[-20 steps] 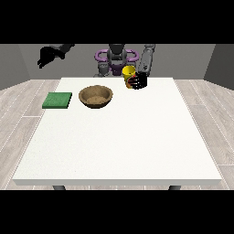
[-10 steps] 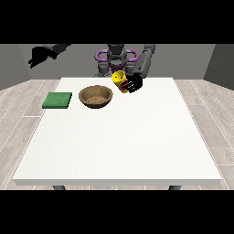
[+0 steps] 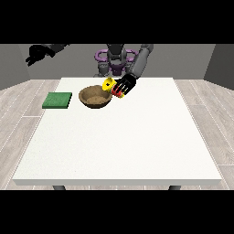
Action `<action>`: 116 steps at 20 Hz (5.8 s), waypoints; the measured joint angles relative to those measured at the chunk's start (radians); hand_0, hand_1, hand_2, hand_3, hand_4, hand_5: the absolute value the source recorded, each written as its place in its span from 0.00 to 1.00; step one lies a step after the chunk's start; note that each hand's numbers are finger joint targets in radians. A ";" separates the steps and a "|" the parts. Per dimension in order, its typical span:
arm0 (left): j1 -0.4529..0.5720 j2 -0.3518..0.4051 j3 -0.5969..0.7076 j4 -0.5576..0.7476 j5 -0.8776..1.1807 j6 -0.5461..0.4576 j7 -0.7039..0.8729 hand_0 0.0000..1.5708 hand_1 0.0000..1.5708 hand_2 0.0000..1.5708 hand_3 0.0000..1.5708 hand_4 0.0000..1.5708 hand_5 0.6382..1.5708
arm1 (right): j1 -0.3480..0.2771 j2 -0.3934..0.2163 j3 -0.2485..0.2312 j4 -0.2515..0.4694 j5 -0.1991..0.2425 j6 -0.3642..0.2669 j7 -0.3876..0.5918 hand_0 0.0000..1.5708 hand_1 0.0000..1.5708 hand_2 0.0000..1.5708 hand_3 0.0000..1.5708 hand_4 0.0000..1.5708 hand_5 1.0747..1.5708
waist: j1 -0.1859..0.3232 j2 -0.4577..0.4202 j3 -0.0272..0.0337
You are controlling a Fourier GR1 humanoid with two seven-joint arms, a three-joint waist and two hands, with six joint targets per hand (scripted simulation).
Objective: Pick the cup and pour the ball into the bowl, then pick the bowl and place it on the pad
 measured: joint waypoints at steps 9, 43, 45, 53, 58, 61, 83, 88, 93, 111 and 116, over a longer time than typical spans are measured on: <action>-0.155 0.005 -0.200 0.200 -0.321 0.096 0.310 1.00 1.00 1.00 1.00 0.71 0.95 | 0.019 0.024 0.019 0.074 0.032 -0.005 -0.042 0.00 0.00 0.24 0.41 0.36 0.99 | 0.010 -0.072 0.0015; -0.223 -0.079 -0.564 -0.014 -0.857 -0.311 0.741 0.94 0.94 1.00 1.00 0.90 0.73 | 0.005 0.040 0.004 0.235 0.043 -0.012 -0.120 0.00 0.00 0.23 0.41 0.36 0.99 | 0.046 -0.137 -0.0015; -0.236 -0.064 -0.511 -0.051 -0.809 -0.303 0.716 0.92 0.92 1.00 1.00 0.85 0.81 | 0.029 0.034 0.001 0.245 0.049 -0.017 -0.129 0.00 0.00 0.23 0.40 0.36 0.99 | 0.070 -0.153 -0.0016; -0.174 0.074 -0.273 -0.189 -0.552 -0.202 0.557 0.97 0.97 1.00 1.00 0.84 0.87 | 0.092 0.042 -0.001 0.246 0.069 -0.063 -0.136 0.00 0.00 0.31 0.42 0.37 0.99 | 0.169 -0.180 -0.0029; -0.092 0.111 -0.131 -0.263 -0.336 -0.192 0.393 0.64 0.64 0.93 0.95 0.88 0.70 | 0.064 0.087 0.007 0.206 0.065 -0.106 -0.129 0.00 0.00 0.36 0.43 0.38 1.00 | 0.198 -0.129 -0.0043; -0.073 0.059 -0.019 -0.324 -0.138 -0.257 0.330 0.28 0.28 0.00 0.00 0.59 0.94 | 0.046 0.117 0.017 0.191 0.060 -0.115 -0.119 0.00 0.00 0.29 0.37 0.40 1.00 | 0.204 -0.101 -0.0101; -0.069 0.389 0.654 -0.404 0.885 -1.146 0.407 0.00 0.00 0.00 0.00 0.15 0.99 | 0.129 0.295 0.080 0.143 0.048 -0.156 -0.173 0.00 0.00 0.00 0.00 0.00 1.00 | 0.236 -0.019 -0.0023; -0.063 0.437 0.676 -0.422 0.939 -1.165 0.457 0.00 0.00 0.00 0.00 0.10 0.99 | 0.124 0.289 0.065 0.216 0.042 -0.144 -0.225 0.00 0.00 0.00 0.00 0.00 1.00 | 0.234 -0.013 -0.0013; -0.069 0.489 0.702 -0.428 0.998 -1.198 0.489 0.00 0.00 0.00 0.00 0.10 0.99 | 0.100 0.283 0.054 0.276 0.030 -0.119 -0.269 0.00 0.00 0.00 0.00 0.00 1.00 | 0.227 0.024 -0.0010; -0.113 0.515 0.685 -0.599 1.120 -1.150 0.589 0.00 0.00 0.00 0.00 0.00 1.00 | 0.005 0.240 -0.061 0.541 -0.057 -0.028 -0.484 0.45 0.45 0.00 0.00 0.44 0.82 | 0.299 0.138 -0.0129; -0.143 0.529 0.693 -0.606 1.155 -1.149 0.623 0.00 0.00 0.00 0.00 0.00 1.00 | 0.020 0.224 -0.073 0.546 -0.066 -0.043 -0.473 1.00 1.00 1.00 0.74 0.63 1.00 | 0.317 0.144 -0.0332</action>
